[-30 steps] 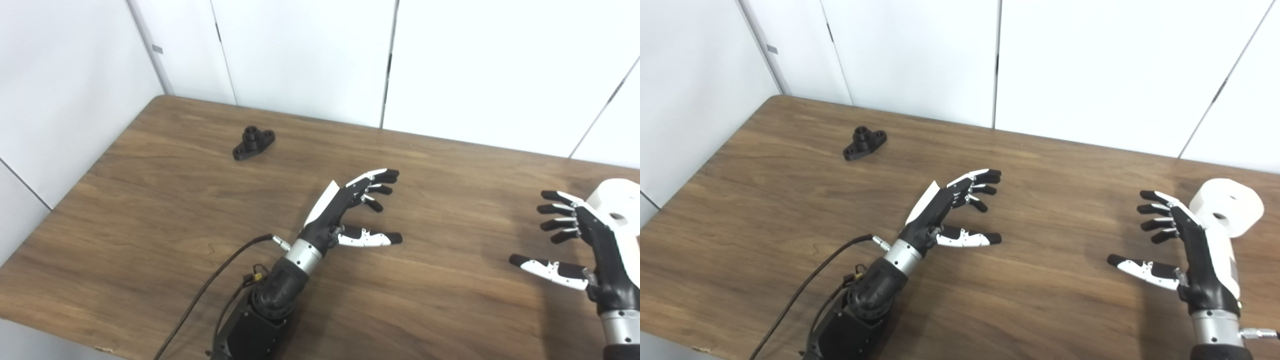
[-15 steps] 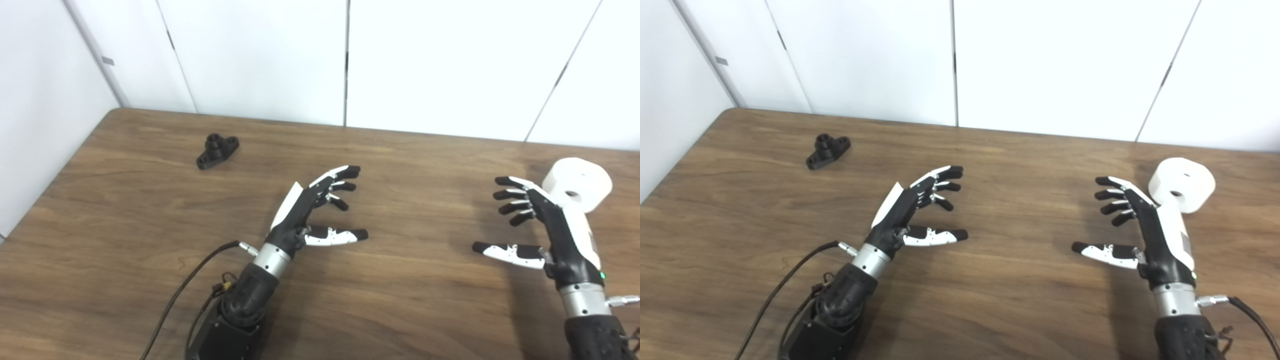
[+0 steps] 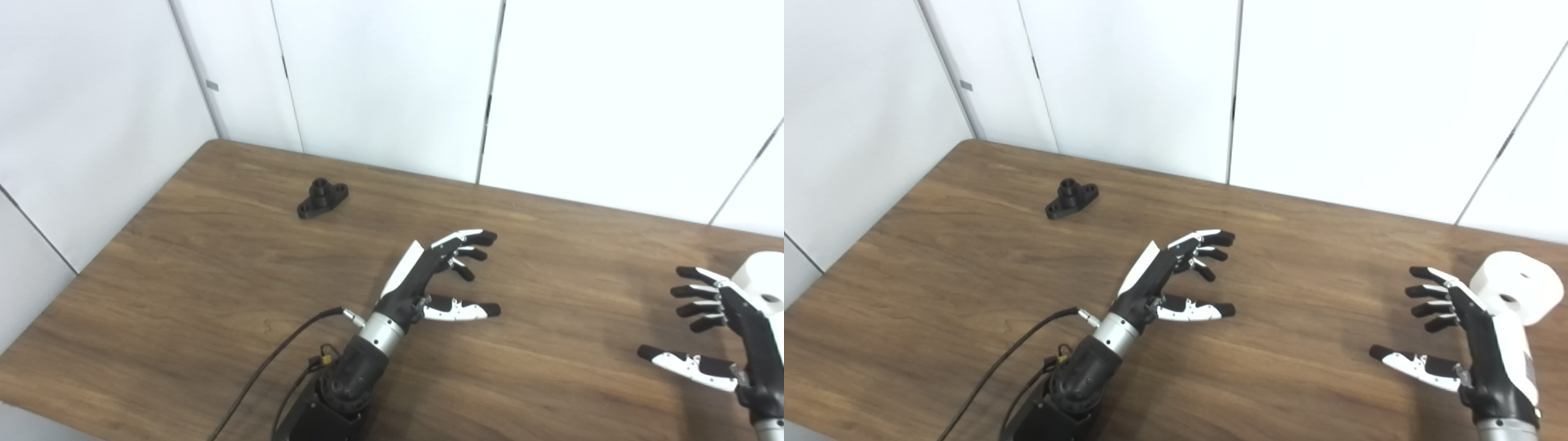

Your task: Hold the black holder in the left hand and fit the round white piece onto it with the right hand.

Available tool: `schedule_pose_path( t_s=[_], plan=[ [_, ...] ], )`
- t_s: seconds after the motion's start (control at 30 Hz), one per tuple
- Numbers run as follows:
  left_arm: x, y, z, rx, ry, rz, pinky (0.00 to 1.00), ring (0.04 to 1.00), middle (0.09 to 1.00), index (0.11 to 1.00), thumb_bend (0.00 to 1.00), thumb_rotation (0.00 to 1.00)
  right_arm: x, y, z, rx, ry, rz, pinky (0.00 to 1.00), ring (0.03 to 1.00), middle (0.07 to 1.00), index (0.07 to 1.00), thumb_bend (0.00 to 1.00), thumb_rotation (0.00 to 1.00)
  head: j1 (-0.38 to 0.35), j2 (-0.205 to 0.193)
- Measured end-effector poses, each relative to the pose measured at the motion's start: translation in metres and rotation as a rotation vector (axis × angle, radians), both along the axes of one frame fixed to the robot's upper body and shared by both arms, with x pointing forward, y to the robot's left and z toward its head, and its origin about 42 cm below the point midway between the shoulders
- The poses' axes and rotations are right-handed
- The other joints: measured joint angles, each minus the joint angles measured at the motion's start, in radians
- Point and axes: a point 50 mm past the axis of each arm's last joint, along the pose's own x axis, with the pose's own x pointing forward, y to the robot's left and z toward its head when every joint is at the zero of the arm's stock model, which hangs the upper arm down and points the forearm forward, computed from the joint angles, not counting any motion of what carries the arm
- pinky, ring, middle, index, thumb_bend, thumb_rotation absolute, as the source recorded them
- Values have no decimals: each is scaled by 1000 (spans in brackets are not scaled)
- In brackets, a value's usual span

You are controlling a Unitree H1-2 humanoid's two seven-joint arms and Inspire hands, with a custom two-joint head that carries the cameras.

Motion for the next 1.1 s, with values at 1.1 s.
schedule_pose_path(
  t_s=[1.1],
  plan=[
    [30,113,80,436,-136,242,628,741,769,727,796,57,-1,-3,0,4,4,-7,446,561,655,731,714,0,9,-15]
  ],
)
